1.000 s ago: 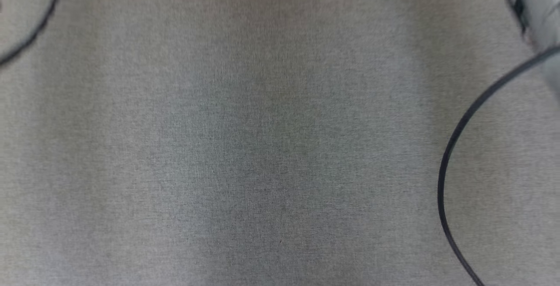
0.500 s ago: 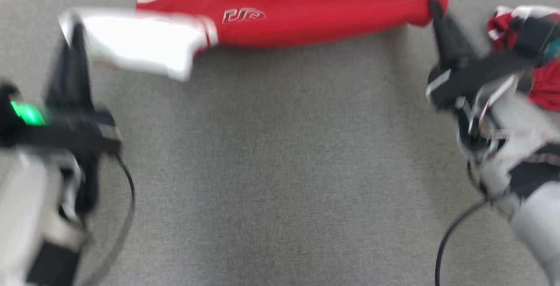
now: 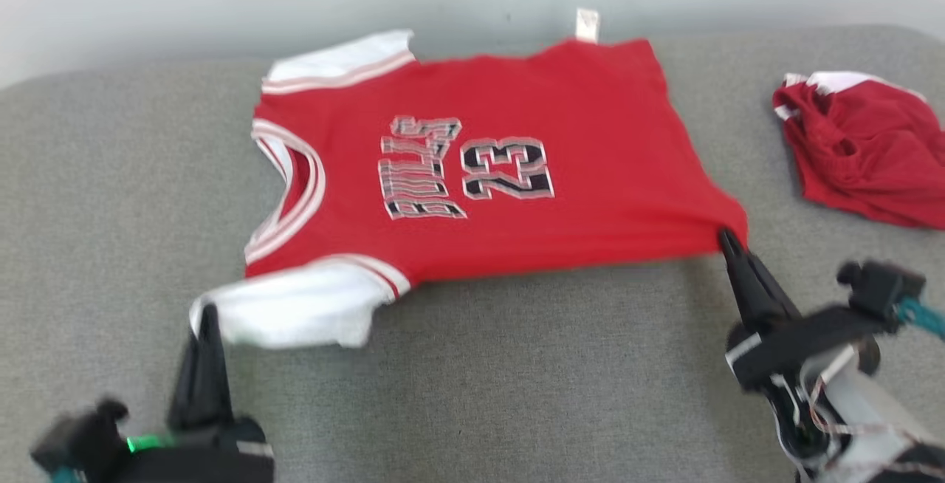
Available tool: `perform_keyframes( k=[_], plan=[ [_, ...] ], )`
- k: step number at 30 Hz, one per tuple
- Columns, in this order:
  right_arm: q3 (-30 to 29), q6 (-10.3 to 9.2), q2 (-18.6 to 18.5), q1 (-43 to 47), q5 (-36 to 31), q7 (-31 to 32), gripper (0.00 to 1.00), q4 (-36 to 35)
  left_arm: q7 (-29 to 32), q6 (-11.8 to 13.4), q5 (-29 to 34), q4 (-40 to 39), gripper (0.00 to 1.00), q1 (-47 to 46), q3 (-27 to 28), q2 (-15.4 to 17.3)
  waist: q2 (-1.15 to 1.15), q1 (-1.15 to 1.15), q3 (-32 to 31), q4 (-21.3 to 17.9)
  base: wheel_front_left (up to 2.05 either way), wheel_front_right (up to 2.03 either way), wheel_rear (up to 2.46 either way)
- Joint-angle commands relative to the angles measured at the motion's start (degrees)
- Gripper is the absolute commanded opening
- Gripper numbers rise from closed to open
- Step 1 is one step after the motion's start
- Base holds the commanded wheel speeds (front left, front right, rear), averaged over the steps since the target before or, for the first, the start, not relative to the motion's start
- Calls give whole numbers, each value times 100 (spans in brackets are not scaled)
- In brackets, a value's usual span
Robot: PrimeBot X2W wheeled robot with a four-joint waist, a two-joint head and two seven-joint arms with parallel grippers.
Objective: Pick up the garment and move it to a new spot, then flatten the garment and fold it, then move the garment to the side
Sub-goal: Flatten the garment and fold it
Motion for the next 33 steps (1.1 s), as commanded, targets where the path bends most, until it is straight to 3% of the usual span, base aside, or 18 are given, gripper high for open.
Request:
perform_keyframes(
  k=[1,10,24,33],
  plan=[
    [-99,-2,-44,196,-37,-25,0,-17,-20,-47,26,-32,0,232,77,-103,1,2,-115,5,0,0,0],
    [-707,-2,135,1387,-408,107,0,-123,-21,-278,163,220,0,1326,183,-688,1,2,-517,145,0,0,0],
    [-1801,-3,589,2940,-1237,1040,0,-698,-21,-148,-81,257,0,2340,67,-770,1,2,-815,372,0,0,0],
    [-2229,-3,1059,2986,-1666,1605,0,-1221,-21,-450,377,298,0,1693,42,-754,1,2,-721,316,0,0,0]
  ],
)
